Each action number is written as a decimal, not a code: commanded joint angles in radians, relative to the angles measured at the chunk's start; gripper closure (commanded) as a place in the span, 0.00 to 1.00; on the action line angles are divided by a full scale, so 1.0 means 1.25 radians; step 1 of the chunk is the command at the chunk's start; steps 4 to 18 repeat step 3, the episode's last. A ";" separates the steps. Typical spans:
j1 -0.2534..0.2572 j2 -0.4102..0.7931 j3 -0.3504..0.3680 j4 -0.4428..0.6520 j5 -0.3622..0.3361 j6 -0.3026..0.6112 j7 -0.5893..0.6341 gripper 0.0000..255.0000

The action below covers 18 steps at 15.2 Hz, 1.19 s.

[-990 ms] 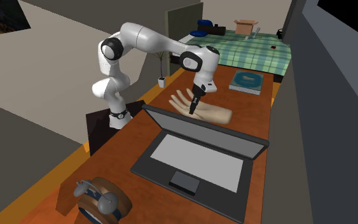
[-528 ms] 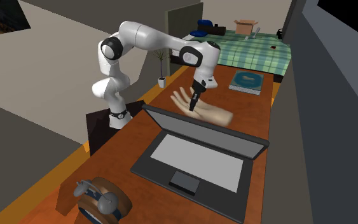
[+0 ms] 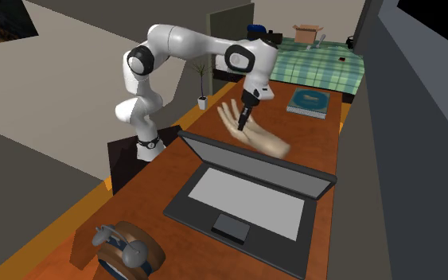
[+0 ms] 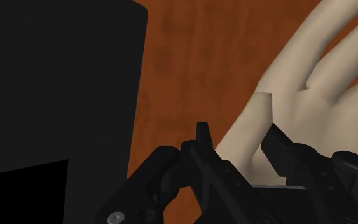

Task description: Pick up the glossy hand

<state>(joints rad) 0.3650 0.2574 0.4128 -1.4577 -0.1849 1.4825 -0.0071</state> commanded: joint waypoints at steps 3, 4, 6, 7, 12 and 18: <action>0.002 -0.001 0.001 0.024 0.000 -0.023 -0.002 1.00; 0.002 -0.001 0.001 0.024 0.000 -0.023 -0.002 1.00; 0.002 -0.001 0.001 0.024 0.000 -0.023 -0.002 1.00; 0.002 -0.001 0.001 0.024 0.000 -0.023 -0.002 1.00; 0.002 -0.001 0.001 0.024 0.000 -0.023 -0.002 1.00; 0.002 -0.001 0.001 0.024 0.000 -0.023 -0.002 1.00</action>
